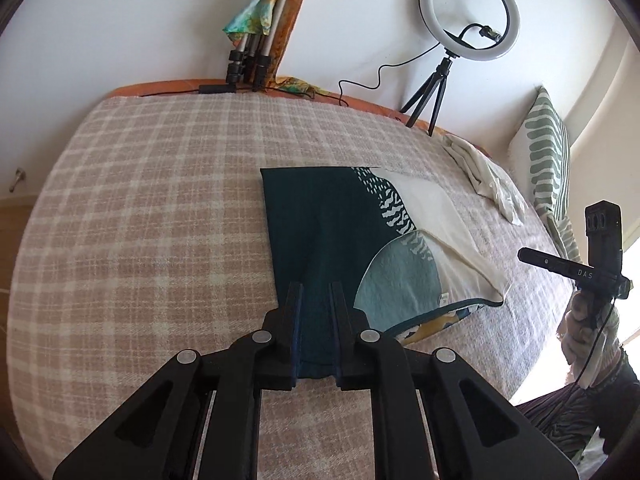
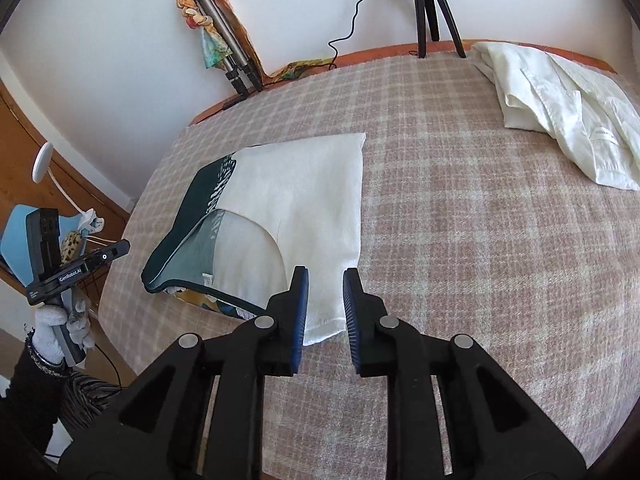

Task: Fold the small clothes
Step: 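Move both open tools to the cream-and-green end of the bundle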

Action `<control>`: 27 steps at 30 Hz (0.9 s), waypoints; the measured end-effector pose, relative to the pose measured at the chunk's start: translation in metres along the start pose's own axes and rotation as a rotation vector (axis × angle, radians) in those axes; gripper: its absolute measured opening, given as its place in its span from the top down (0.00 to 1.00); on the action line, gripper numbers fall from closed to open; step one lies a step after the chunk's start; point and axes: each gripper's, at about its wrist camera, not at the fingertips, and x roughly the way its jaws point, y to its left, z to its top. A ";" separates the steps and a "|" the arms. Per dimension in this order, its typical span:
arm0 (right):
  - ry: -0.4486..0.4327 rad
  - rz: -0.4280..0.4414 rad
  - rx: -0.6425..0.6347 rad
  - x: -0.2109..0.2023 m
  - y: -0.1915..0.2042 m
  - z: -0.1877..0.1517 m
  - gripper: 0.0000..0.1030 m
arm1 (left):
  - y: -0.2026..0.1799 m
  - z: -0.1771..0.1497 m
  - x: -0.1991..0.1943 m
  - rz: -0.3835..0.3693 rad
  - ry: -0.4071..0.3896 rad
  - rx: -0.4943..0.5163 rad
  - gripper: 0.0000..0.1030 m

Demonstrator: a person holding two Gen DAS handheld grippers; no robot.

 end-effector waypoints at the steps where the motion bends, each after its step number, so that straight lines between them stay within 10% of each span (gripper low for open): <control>1: -0.005 0.002 -0.009 0.003 0.005 0.005 0.81 | -0.006 0.008 0.004 -0.007 -0.005 0.008 0.90; 13: 0.028 0.048 0.000 0.060 0.036 0.048 0.81 | -0.066 0.089 0.102 -0.057 0.031 0.037 0.90; 27: 0.141 -0.061 0.019 0.101 0.009 0.056 0.81 | -0.058 0.079 0.154 -0.005 0.108 0.049 0.90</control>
